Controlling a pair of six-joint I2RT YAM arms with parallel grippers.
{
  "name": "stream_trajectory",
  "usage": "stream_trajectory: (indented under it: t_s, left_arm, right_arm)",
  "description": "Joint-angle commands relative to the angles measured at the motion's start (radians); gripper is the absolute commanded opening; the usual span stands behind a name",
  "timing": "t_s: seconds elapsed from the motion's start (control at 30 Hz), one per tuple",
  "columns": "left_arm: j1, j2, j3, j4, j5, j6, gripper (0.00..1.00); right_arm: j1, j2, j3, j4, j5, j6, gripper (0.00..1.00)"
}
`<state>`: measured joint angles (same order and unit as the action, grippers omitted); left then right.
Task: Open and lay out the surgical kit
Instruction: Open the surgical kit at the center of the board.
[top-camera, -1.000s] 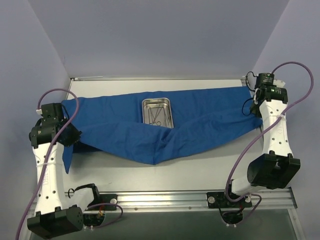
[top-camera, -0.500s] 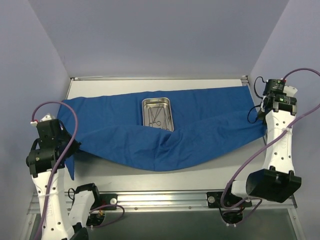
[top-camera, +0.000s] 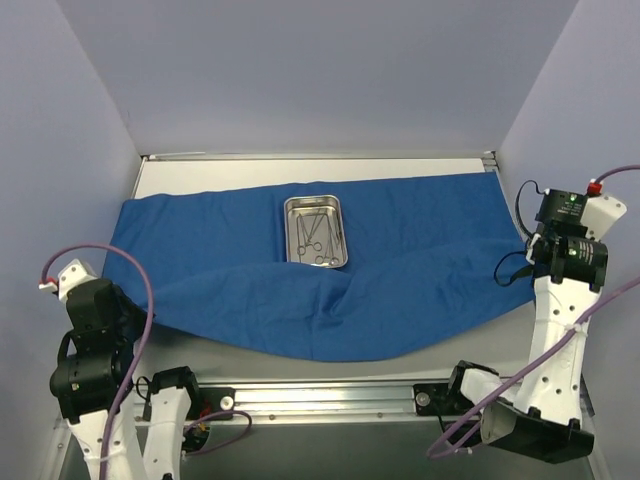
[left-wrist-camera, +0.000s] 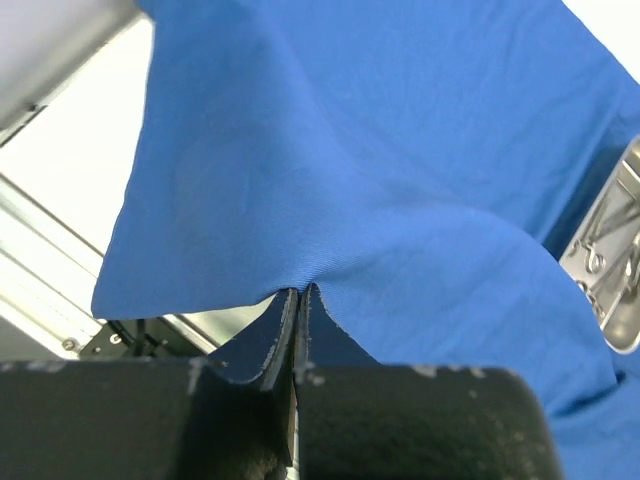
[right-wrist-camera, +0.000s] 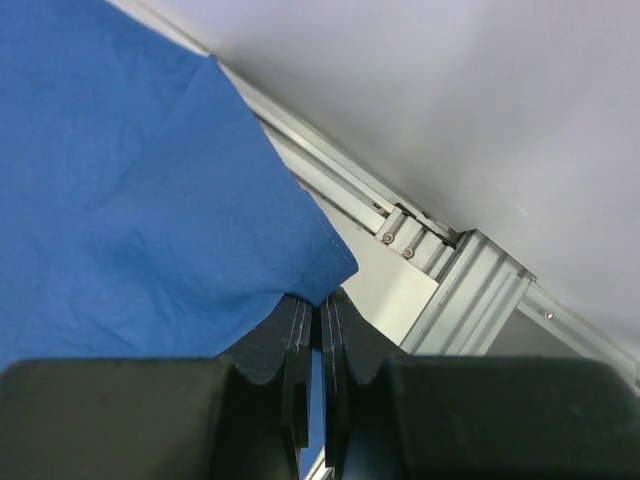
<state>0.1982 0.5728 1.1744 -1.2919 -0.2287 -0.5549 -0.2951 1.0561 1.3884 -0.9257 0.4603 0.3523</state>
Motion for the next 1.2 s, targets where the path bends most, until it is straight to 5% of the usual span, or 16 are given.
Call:
stream_trajectory:
  t_s: [0.0, 0.43, 0.5, 0.53, 0.6, 0.73, 0.83, 1.03, 1.17]
  left_arm:
    - [0.006, -0.036, 0.022, -0.009, -0.113, -0.031, 0.02]
    - [-0.002, -0.097, 0.169, -0.141, -0.343, -0.169, 0.03]
    - [-0.006, -0.111, 0.162, -0.153, -0.36, -0.181, 0.06]
    - [-0.006, -0.117, 0.153, -0.156, -0.362, -0.186, 0.08]
    - [-0.008, -0.142, 0.128, -0.15, -0.344, -0.194, 0.16]
    - [-0.009, -0.162, 0.056, -0.138, -0.268, -0.191, 0.71]
    - [-0.009, -0.139, 0.077, -0.165, -0.277, -0.22, 0.96]
    - [-0.005, -0.082, 0.087, -0.106, -0.227, -0.221, 0.94]
    - [0.027, 0.014, 0.025, 0.073, 0.006, -0.076, 0.62]
  right_arm:
    - [-0.009, -0.062, -0.025, -0.021, 0.139, 0.074, 0.0]
    - [-0.01, -0.218, -0.042, -0.147, 0.354, 0.307, 0.0]
    - [-0.01, -0.225, -0.026, -0.162, 0.363, 0.316, 0.04]
    - [-0.009, -0.22, -0.026, -0.166, 0.362, 0.313, 0.21]
    - [-0.007, -0.211, -0.019, -0.185, 0.344, 0.309, 0.32]
    - [-0.007, -0.148, -0.019, -0.171, 0.238, 0.254, 0.65]
    - [-0.009, -0.105, -0.026, -0.15, 0.161, 0.221, 0.81]
    - [-0.009, -0.107, -0.071, 0.003, 0.014, 0.119, 0.82]
    - [0.06, -0.091, -0.138, 0.172, -0.178, -0.021, 0.77]
